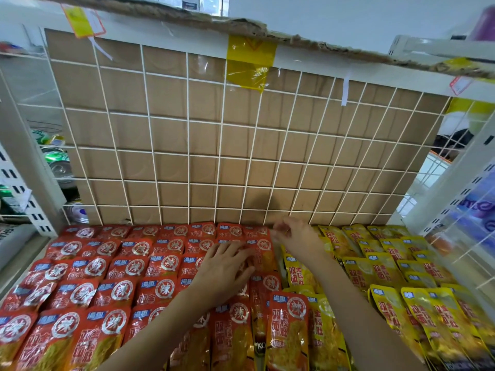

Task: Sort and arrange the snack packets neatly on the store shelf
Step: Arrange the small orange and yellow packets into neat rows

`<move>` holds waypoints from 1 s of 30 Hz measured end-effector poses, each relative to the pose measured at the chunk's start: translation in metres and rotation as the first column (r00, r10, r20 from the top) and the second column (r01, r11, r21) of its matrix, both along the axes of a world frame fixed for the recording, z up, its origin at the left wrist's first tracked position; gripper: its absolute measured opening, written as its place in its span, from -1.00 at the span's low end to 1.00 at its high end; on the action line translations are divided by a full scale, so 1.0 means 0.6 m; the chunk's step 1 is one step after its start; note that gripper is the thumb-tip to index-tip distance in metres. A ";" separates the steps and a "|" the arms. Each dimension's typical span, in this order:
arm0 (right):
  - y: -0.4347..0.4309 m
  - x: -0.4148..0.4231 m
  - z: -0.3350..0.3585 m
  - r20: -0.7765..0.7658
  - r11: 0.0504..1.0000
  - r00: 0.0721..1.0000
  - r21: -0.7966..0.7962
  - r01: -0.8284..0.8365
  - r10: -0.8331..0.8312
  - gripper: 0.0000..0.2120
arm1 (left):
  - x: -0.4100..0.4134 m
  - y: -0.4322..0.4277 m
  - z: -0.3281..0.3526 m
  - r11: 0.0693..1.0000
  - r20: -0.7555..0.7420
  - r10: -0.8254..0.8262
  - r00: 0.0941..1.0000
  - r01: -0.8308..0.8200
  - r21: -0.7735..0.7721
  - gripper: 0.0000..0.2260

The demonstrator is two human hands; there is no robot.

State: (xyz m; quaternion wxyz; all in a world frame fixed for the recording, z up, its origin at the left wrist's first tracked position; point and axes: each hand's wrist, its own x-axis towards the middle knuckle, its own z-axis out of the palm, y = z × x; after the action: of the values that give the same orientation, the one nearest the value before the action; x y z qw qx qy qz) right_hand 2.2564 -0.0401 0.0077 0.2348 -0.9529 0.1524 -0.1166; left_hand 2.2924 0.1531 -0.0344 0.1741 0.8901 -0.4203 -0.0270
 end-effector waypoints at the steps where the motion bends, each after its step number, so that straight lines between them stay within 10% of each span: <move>1: 0.003 -0.016 0.007 -0.008 1.000 1.000 -0.007 -0.009 0.009 -0.90 | 0.000 0.001 0.004 1.000 0.006 0.000 1.000 0.000 0.003 -0.28; 12: 0.054 -0.155 0.016 -0.390 0.993 0.919 -0.067 -0.096 0.063 -0.59 | -0.008 -0.011 0.020 0.991 0.009 -0.109 0.994 0.108 0.080 -0.66; 30: 0.066 -0.168 0.002 -0.350 0.991 0.929 0.096 -0.092 0.121 -0.81 | 0.029 -0.062 0.044 0.924 -0.051 -0.227 0.973 0.232 0.304 -0.71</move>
State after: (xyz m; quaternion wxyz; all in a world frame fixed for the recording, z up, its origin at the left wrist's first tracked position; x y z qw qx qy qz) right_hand 2.1555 -0.0002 0.0088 0.2465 -0.9552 0.1449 0.0765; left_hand 2.3100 0.1157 -0.0077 0.0321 0.8508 -0.5107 -0.1191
